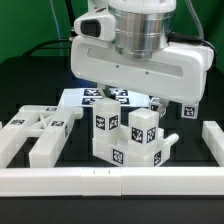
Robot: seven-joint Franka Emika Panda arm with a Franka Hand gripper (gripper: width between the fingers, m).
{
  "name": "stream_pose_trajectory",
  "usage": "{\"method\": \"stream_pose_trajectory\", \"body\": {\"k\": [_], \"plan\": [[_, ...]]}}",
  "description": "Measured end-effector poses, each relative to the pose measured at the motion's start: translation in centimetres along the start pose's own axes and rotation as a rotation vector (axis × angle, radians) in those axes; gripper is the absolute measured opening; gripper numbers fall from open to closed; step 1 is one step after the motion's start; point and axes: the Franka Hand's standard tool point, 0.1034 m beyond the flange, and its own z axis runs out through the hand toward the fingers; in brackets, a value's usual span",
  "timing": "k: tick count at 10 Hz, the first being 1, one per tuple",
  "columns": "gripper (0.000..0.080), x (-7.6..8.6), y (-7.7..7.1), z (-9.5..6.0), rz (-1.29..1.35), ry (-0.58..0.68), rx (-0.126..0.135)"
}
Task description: Assemble chair
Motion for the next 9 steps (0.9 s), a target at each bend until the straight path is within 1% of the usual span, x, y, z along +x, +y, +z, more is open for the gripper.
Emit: {"method": "stream_pose_trajectory", "body": {"k": [1, 2, 3, 5, 6, 9], "plan": [[0.0649, -0.4, -0.2, -0.2, 0.066, 0.026, 0.010], [0.0649, -1.2, 0.1, 0.4, 0.131, 0.087, 0.033], [0.0649, -2.0, 0.6, 1.3, 0.137, 0.103, 0.032], [0.0649, -2.0, 1.0, 3.2, 0.134, 0.132, 0.019], [0.0649, -2.1, 1.1, 3.5, 0.126, 0.129, 0.014], [0.0649, -2.0, 1.2, 3.6, 0.125, 0.130, 0.013]]}}
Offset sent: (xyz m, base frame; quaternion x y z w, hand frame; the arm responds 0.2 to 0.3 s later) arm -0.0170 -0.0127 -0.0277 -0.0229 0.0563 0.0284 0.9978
